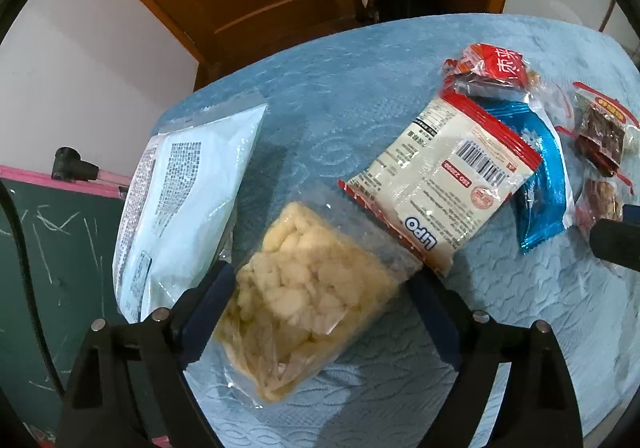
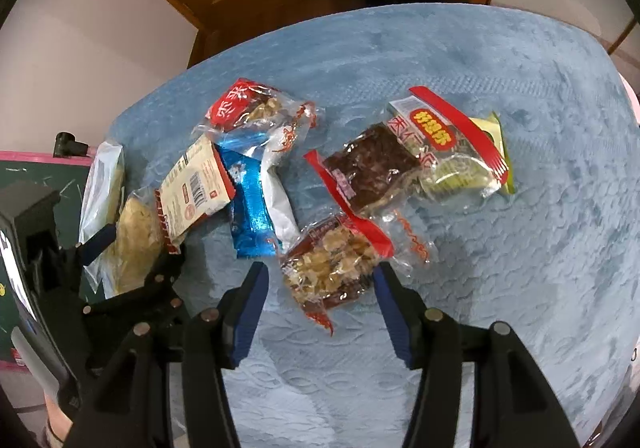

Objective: Organize snacks
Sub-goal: 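Grasp the clear cracker bag with the left tool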

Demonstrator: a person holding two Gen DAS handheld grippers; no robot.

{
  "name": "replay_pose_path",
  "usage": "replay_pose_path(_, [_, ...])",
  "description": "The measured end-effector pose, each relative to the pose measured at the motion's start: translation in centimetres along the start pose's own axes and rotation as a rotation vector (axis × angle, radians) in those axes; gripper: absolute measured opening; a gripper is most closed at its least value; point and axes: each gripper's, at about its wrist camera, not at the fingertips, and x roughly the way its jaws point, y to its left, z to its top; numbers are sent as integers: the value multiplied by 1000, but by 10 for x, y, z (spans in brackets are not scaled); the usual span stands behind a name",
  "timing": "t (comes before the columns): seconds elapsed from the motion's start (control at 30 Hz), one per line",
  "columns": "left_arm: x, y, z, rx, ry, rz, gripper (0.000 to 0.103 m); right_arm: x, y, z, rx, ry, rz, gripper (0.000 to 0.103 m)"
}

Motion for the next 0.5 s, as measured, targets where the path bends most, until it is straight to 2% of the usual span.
replay_pose_path(0.1, [0, 0, 1, -13, 0, 0, 88, 1, 5, 1, -23, -1, -22, 58])
replay_pose_path(0.17, [-1, 0, 3, -24, -1, 19, 79, 3, 12, 0, -57, -7, -51, 57])
replay_pose_path(0.27, [-2, -1, 4, -25, 12, 42, 75, 5, 23, -4, -95, -26, -75, 55])
replay_pose_path(0.3, [-3, -3, 3, -21, 11, 51, 73, 5, 25, -6, -106, -33, -82, 47])
replay_pose_path(0.37, [-9, -8, 2, -9, 3, 64, 70, -1, 29, -13, -138, -64, -96, 40])
replay_pose_path(0.5, [-23, -16, -5, -3, 0, 20, 67, -7, 30, -23, -183, -74, -106, 38])
